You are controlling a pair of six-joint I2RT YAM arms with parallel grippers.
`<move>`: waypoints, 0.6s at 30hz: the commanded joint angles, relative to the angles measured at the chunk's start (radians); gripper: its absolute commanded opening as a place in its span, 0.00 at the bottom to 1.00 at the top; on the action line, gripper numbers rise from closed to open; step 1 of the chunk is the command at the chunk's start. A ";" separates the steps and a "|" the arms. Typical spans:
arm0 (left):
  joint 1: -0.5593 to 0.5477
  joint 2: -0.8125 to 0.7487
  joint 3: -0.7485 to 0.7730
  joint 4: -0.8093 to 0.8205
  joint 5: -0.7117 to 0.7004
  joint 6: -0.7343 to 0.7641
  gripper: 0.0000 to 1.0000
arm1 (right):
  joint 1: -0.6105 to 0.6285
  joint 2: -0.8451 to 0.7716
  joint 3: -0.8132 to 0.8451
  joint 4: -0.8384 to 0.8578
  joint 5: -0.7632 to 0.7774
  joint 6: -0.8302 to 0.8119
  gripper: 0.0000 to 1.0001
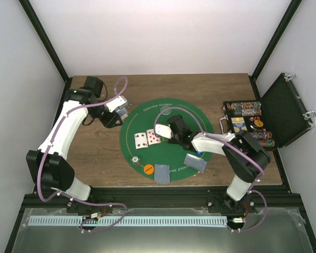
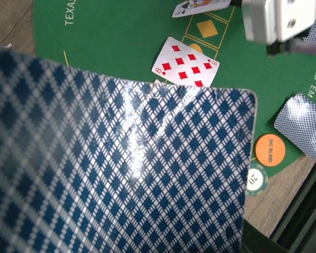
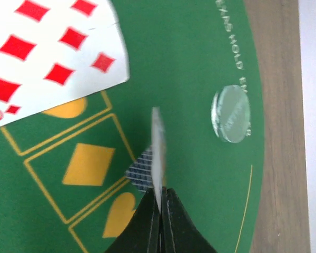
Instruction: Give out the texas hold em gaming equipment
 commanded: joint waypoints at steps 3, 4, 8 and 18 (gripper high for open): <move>0.004 -0.004 0.014 0.002 0.025 -0.005 0.41 | 0.072 0.055 -0.057 0.063 0.054 -0.159 0.01; 0.004 -0.004 0.015 0.002 0.024 -0.003 0.41 | 0.074 0.058 -0.052 0.040 0.037 -0.155 0.01; 0.005 -0.006 0.012 -0.001 0.026 -0.002 0.41 | 0.076 0.079 -0.042 -0.009 -0.005 -0.148 0.01; 0.006 -0.012 0.009 0.002 0.025 0.001 0.41 | 0.075 0.161 0.028 -0.068 0.014 -0.091 0.01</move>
